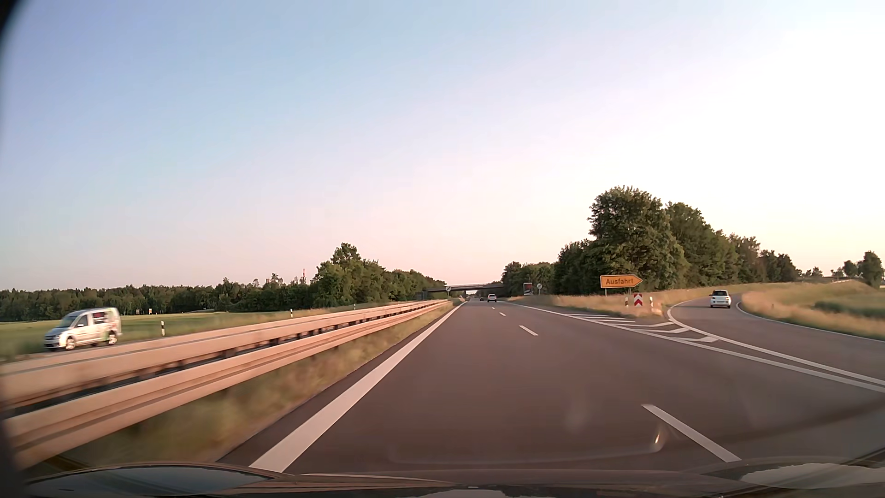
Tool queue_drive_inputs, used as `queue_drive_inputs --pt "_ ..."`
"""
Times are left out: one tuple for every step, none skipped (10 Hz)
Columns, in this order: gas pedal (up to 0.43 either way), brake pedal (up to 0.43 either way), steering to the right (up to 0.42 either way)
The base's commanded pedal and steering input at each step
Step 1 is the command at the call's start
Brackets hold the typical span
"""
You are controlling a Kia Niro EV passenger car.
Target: Follow the waypoints while adhering to traffic rules and regulations
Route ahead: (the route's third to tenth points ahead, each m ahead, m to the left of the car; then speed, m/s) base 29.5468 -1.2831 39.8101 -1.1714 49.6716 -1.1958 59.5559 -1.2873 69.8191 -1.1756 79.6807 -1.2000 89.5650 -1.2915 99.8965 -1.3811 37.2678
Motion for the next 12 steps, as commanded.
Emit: queue_drive_inputs --pt "0.520 0.018 0.001" --pt "0.520 0.018 0.002" --pt "0.520 0.018 0.002" --pt "0.520 0.018 0.002" --pt "0.520 0.018 0.001" --pt "0.520 0.018 0.001" --pt "0.520 0.018 -0.001" --pt "0.520 0.018 -0.002" --pt "0.520 0.018 -0.002" --pt "0.520 0.018 -0.002" --pt "0.520 0.018 -0.002" --pt "0.520 0.012 -0.002"
